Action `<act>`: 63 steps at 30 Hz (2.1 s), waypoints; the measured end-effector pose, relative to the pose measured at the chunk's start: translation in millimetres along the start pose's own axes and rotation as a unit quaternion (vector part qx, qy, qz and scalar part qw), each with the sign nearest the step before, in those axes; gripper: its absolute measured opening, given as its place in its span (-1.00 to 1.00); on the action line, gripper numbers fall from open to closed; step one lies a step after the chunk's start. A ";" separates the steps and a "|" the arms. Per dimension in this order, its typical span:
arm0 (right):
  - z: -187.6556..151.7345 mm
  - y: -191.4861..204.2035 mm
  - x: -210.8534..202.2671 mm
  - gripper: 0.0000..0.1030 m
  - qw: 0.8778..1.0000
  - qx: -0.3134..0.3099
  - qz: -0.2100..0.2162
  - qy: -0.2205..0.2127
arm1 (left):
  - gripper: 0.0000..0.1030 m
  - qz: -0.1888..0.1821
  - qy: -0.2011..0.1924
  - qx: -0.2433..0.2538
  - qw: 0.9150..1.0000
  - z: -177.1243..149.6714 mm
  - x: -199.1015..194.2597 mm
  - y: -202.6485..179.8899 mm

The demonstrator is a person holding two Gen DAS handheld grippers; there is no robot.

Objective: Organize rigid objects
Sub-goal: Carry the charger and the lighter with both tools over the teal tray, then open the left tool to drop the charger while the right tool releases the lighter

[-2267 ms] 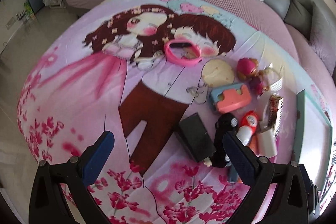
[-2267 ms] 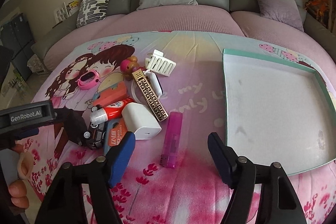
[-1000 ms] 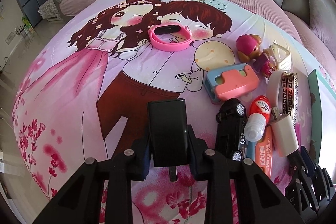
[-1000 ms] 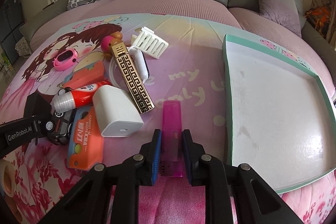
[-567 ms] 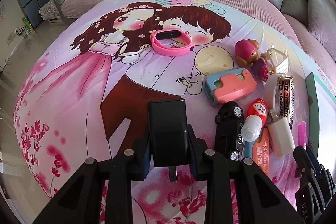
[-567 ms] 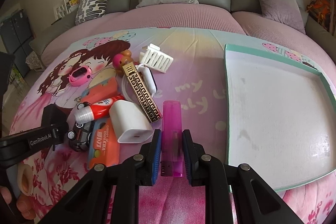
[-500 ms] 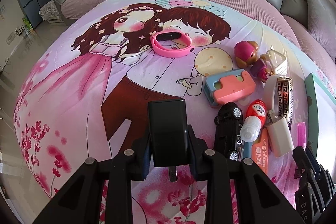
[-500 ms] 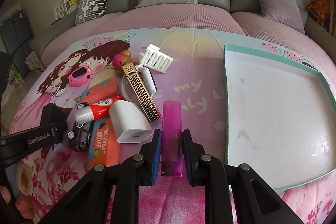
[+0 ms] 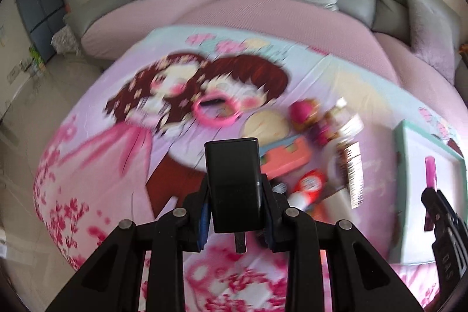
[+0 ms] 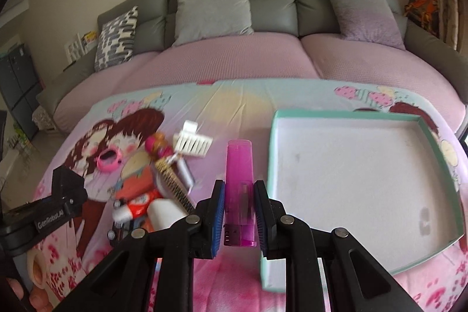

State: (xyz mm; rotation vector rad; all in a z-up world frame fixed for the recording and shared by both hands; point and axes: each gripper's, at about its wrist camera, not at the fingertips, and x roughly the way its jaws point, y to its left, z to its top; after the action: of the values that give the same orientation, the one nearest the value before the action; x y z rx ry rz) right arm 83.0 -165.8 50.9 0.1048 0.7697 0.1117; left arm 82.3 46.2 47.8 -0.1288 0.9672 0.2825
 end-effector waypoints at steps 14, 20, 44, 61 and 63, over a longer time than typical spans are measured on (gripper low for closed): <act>29.8 -112.7 -4.3 -0.59 0.991 0.079 -0.103 -0.030 | -0.41 -0.067 -0.063 0.105 0.990 33.9 -34.8 -134.0; 24.4 -155.9 -3.4 -0.59 0.987 0.103 -0.122 -0.026 | -0.41 -0.087 -0.052 0.125 0.987 31.1 -27.9 -180.3; -1.2 -219.2 32.1 -0.59 0.976 0.139 -0.162 0.037 | -0.40 -0.101 0.001 0.195 0.976 -9.5 33.9 -281.3; -6.9 -218.5 45.9 -0.58 0.975 0.130 -0.165 0.070 | -0.39 -0.080 0.032 0.186 0.979 -14.9 57.1 -275.0; -6.6 -218.8 45.6 -0.58 0.976 0.132 -0.161 0.070 | -0.39 -0.077 0.032 0.189 0.979 -15.8 56.4 -276.1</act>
State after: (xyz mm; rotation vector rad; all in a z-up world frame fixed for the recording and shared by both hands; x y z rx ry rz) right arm 124.5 -375.5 -14.7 0.2253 0.9312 -0.2956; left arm 180.9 -211.3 -12.5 0.1356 1.0522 -0.0500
